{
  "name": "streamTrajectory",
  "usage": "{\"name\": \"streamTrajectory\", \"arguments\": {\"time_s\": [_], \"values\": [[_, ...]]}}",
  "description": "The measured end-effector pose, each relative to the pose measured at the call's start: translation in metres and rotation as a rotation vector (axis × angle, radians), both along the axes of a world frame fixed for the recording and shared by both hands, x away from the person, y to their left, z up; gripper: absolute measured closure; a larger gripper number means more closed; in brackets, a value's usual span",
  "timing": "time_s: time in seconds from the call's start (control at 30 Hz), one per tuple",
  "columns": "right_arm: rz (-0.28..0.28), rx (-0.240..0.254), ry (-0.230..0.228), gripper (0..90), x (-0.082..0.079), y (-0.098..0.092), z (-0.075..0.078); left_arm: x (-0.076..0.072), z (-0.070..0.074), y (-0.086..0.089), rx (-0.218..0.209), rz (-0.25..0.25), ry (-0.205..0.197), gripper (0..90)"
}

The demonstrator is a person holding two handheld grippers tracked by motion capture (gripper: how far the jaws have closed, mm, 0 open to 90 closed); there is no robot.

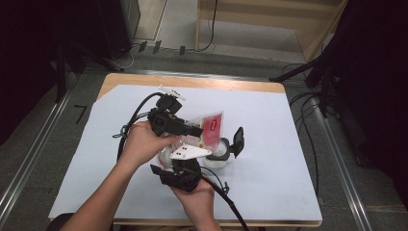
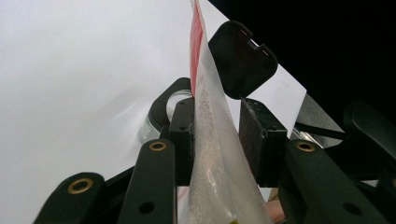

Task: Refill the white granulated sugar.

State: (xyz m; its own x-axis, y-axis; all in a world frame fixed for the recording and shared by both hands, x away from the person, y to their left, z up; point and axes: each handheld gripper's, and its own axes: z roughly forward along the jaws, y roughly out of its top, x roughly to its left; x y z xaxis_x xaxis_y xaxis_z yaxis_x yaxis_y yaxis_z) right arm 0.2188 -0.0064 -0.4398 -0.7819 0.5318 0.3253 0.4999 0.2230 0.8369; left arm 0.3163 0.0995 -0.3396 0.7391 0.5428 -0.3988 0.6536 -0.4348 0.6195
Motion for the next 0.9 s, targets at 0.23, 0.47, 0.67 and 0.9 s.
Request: {"name": "streamTrajectory", "arguments": {"time_s": [0.23,0.47,0.67,0.9], "values": [[0.0,0.0,0.001,63.2,0.0,-0.0001,0.0001,-0.0001,-0.0001,-0.0004,0.0,0.002,-0.003,67.8],[0.0,0.0,0.0,63.2,0.0001,-0.0001,0.0,-0.0001,-0.0003,-0.0005,-0.004,0.0,-0.005,67.7],[0.0,-0.001,-0.002,63.2,0.0,-0.0002,0.0,-0.001,0.0001,-0.0012,-0.006,0.001,-0.004,67.7],[0.001,-0.001,-0.002,63.2,0.0,-0.0002,0.0,-0.0012,0.0004,-0.0013,-0.004,0.0,-0.004,67.6]]}}
